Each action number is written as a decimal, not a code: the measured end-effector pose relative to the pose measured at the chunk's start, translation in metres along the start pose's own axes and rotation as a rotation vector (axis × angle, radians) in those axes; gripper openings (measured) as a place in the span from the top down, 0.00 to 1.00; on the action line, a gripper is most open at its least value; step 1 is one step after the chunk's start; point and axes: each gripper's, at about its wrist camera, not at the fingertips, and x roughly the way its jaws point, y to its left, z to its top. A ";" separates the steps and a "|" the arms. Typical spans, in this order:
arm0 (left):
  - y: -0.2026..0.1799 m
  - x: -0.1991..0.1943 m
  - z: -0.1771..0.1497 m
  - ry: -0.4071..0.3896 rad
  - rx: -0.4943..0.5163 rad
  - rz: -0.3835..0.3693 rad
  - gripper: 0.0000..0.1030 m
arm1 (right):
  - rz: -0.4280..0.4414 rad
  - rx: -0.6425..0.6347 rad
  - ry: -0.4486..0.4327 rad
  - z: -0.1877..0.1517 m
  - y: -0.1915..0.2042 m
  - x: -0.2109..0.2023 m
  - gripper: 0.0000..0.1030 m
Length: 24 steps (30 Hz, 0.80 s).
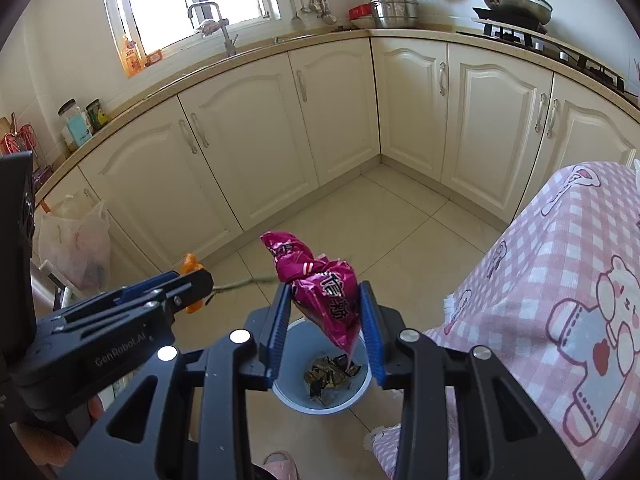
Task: Collect trash
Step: 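Drop the orange peel into the blue bin with the left tool while the right tool drops the pink wrapper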
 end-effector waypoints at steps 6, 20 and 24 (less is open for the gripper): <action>0.004 0.002 -0.004 0.004 -0.004 0.000 0.39 | 0.002 0.005 0.017 0.000 -0.005 0.008 0.67; 0.022 -0.008 -0.008 -0.003 -0.038 0.032 0.39 | 0.026 -0.010 0.031 0.002 0.013 0.022 0.67; 0.031 -0.013 -0.007 -0.017 -0.056 0.047 0.39 | 0.043 -0.016 0.020 0.009 0.023 0.027 0.66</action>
